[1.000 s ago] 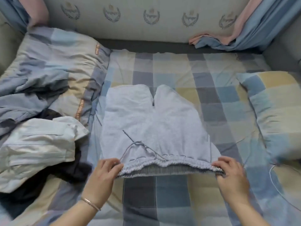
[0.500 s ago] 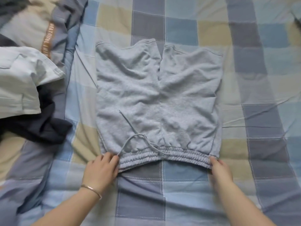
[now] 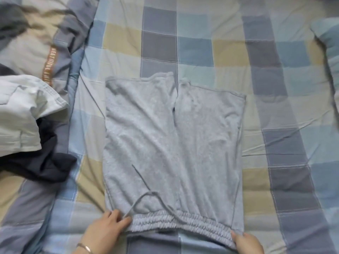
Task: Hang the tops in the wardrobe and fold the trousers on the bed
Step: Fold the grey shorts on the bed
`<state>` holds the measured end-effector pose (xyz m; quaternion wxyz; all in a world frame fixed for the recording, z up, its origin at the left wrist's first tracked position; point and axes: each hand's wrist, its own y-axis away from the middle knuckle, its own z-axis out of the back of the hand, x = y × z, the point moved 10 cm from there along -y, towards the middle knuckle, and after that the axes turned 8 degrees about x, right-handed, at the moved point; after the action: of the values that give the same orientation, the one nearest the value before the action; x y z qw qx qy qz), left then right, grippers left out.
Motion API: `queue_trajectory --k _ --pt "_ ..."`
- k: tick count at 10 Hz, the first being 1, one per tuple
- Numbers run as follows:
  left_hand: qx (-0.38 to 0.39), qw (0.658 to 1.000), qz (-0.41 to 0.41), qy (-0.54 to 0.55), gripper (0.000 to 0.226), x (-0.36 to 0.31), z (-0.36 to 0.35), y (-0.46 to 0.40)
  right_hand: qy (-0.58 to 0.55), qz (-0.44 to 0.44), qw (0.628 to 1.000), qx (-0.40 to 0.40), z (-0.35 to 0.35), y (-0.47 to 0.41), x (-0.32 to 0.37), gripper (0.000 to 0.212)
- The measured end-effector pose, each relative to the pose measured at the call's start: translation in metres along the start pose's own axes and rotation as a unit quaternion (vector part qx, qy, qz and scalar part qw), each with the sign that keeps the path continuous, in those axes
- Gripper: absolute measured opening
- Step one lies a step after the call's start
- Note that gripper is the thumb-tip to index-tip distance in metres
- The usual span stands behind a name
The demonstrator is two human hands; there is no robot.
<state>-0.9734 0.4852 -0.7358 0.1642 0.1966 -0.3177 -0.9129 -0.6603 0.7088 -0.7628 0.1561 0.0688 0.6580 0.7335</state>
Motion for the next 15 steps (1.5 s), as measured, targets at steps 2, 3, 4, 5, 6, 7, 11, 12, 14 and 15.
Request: queue_trajectory --k 2,3,4,5,6,7,11,12,14,15 --pt "0.23 0.966 -0.086 -0.085 0.056 0.032 -0.1 0.027 0.153 -0.004 0.985 -0.081 0.059 -0.004 0.014 0.038" --pt "0.15 0.986 -0.058 0.039 0.013 0.003 -0.023 0.015 0.188 -0.021 0.959 -0.213 0.056 0.023 0.017 0.048" --pt "-0.061 0.974 0.139 0.168 0.026 0.05 0.088 -0.016 0.192 0.114 0.907 -0.358 0.07 0.073 0.102 0.038" --pt "-0.222 0.89 0.288 0.276 0.025 0.13 0.144 -0.041 0.183 0.309 0.869 -0.342 0.059 0.099 0.222 0.027" --pt "-0.252 0.787 0.39 0.407 0.034 0.186 0.154 -0.065 0.116 0.404 0.86 -0.29 0.04 0.108 0.317 0.025" --pt "-0.244 0.741 0.393 0.487 0.039 0.223 0.148 -0.112 0.051 0.469 0.842 -0.262 0.022 0.105 0.388 0.023" --pt "-0.169 0.542 0.144 0.811 0.017 0.214 0.169 -0.211 -0.023 0.419 0.855 -0.306 0.033 0.047 0.479 0.011" --pt "-0.147 0.53 0.128 0.826 0.022 0.207 0.185 -0.208 -0.167 0.444 0.864 -0.171 0.032 0.038 0.476 0.018" --pt "-0.297 0.638 0.17 0.69 0.024 0.236 0.228 -0.172 -0.225 0.503 0.834 -0.033 0.041 0.069 0.477 0.028" --pt "-0.361 0.714 0.206 0.564 0.019 0.256 0.244 -0.156 -0.111 0.537 0.809 -0.212 0.058 0.099 0.48 0.025"
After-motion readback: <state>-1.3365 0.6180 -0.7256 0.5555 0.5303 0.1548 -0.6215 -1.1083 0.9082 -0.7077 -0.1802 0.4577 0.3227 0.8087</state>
